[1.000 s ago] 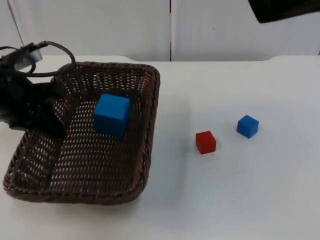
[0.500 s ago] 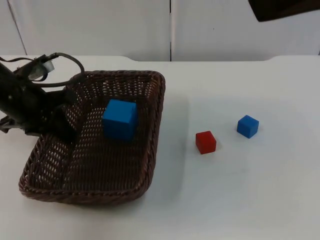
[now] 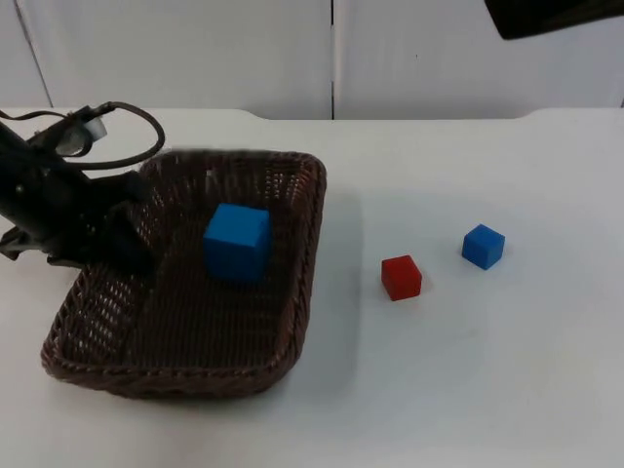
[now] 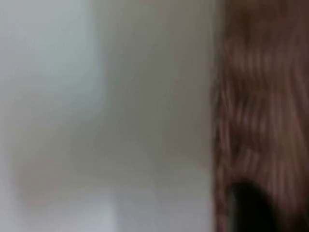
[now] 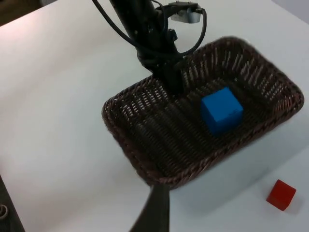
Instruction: Pick up the basket with the left hand and place the largest block into the basket with the right hand.
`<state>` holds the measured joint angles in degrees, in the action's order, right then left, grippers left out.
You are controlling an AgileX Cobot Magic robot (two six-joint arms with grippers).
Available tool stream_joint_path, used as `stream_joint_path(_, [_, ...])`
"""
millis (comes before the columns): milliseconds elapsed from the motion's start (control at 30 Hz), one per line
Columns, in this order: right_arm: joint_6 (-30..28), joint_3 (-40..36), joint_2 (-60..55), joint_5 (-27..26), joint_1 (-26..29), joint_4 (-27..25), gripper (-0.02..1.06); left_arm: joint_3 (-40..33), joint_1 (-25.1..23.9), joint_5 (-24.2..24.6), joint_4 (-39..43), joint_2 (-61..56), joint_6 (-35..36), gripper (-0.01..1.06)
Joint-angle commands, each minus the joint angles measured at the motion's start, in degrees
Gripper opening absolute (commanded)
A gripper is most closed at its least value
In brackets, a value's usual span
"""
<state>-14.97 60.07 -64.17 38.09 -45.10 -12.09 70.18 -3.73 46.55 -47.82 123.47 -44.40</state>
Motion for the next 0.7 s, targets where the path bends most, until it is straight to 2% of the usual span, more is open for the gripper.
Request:
stream_joint_path(0, [0.4,-0.3,0.4,-0.6,0.0,0.1,0.77,0.4,-0.2,2.3,-1.7,-0.6,-0.3,0.44])
stream_joint_path(67, [0.4,-0.3,0.4,-0.8,0.0,0.1,0.77,0.6,-0.2,3.8,-1.9,-0.8,-0.3,0.66])
stream_joint_path(133, [0.4,-0.3,0.4,-1.3,0.0,0.1,0.77,2.0,-0.3,7.4,-1.3,-1.0,-0.2,0.81])
stream_joint_path(167, [0.4,-0.3,0.4,-1.3,0.0,0.1,0.77,2.0,-0.3,7.4,-1.3,-1.0,-0.2,0.81])
stream_joint_path(233, [0.4,-0.3,0.4,-1.9,0.0,0.2,0.77,3.7,-0.3,9.7,-0.4,-2.3,0.8,0.89])
stream_joint_path(500, [0.4,-0.3,0.4,-6.3,0.0,0.2,0.77,4.2,-0.3,12.4,4.0,-9.2,6.3,0.89])
stream_joint_path(667, [0.4,-0.3,0.4,-9.2,0.0,0.2,0.77,4.2,-0.2,15.0,9.4,-12.8,13.3,0.87])
